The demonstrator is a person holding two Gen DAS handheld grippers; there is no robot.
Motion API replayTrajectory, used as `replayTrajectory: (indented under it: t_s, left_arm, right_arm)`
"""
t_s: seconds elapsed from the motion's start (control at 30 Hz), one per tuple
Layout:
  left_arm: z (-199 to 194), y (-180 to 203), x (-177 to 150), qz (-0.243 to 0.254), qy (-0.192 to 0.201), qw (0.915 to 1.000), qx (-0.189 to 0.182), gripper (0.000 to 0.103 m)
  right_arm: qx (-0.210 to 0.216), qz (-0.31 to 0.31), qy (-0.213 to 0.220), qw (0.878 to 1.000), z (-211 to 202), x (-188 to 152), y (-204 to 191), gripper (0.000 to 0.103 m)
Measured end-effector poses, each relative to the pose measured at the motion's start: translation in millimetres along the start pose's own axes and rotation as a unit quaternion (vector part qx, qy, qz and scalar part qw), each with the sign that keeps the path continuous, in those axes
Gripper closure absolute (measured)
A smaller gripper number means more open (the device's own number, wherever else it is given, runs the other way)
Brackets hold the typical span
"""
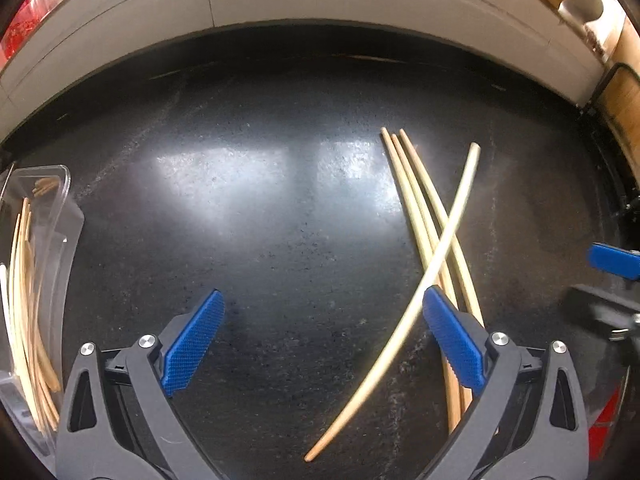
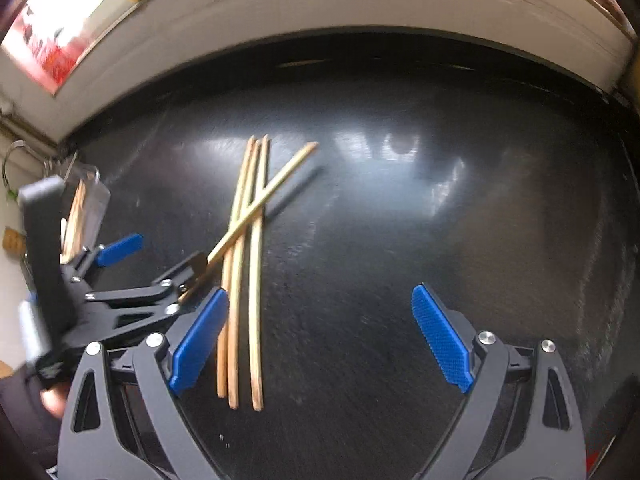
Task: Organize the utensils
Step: 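Grasp a chopstick with the left tool while the right tool grasps another chopstick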
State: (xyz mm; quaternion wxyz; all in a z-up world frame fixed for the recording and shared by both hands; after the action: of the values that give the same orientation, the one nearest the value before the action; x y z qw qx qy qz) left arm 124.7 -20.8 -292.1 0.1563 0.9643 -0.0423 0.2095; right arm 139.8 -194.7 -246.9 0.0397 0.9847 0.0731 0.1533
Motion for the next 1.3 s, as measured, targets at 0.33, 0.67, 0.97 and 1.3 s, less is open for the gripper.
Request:
replayTrajectory:
  t_s: [0.33,0.67,0.97,1.3]
  left_arm:
    - [-7.8,2.7,14.0,0.112,-0.003,0.9920,-0.058,0.008]
    - [21.1,27.4,11.8,0.317,-0.090,0.9374,-0.112,0.028]
    - [26.2,61.8,14.2,0.423,-0.095,0.8884,-0.151,0.086]
    - [20.0,51.8,15.2,0.238,-0.066,0.9575,-0.149,0.097]
  right_arm:
    - [-0.005,-0.038,0.010,0.999,22.6,9.4,-11.5,0.020]
    - [0.019,-0.047,-0.002,0.999,22.4,-3.3,19.6,0.020]
    - [0.015,-0.059,0.006,0.998,31.2,-0.1,3.8,0.020]
    - [0.011,-0.036,0.005,0.999,37.2,19.0,-4.2,0.023]
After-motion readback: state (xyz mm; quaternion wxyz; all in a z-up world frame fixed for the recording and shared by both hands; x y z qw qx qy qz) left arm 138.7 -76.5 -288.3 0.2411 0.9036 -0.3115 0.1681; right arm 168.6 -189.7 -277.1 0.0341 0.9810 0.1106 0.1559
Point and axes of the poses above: each gripper's, at about its wrist camera, not at the fingertips, and z roughly the way its jaws point, y to its right, x to its top, the point moved 9 cm from there along z, roughly the way its jaws point, and after that the axes turned 15 degrees about -x, right-handed, at the moved point
